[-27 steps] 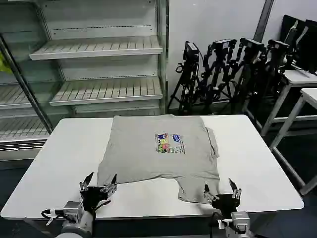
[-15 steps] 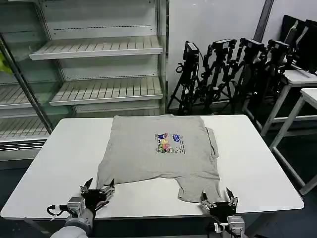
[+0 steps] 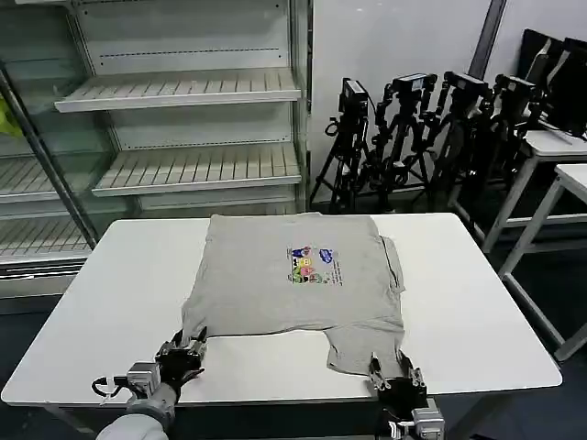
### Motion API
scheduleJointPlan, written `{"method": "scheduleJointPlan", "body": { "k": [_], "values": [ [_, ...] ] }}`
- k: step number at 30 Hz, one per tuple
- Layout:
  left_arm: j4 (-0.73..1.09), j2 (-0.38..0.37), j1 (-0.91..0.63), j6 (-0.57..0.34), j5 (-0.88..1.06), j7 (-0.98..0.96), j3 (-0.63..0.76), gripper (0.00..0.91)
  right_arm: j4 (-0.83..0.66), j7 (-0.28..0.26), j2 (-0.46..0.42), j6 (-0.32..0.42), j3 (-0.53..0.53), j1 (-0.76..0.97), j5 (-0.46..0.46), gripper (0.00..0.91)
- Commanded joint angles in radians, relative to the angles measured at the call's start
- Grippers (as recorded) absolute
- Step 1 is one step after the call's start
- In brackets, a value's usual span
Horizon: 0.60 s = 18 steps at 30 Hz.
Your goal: Fold and organize the clothes.
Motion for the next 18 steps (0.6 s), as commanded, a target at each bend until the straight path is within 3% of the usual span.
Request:
{"method": "scheduleJointPlan", "body": {
  "k": [1,8,18],
  "values": [
    [0.012,-0.002,0.000,0.010,-0.038,0.005,0.003,0.010,-0.006,0.005,0.001,0.007,-0.004,-0.007,0.012,0.000],
    [-0.055,-0.014,0.028,0.002,-0.072,0.018,0.000,0.010,0.087,0.005,-0.014,0.053,0.015,-0.060,0.011,0.000],
    [-0.280,-0.036,0.162,0.010,-0.017,0.002,-0.012,0.010,0.342,0.011,-0.055,0.084,0.038,-0.282,-0.017,0.000]
  ]
}}
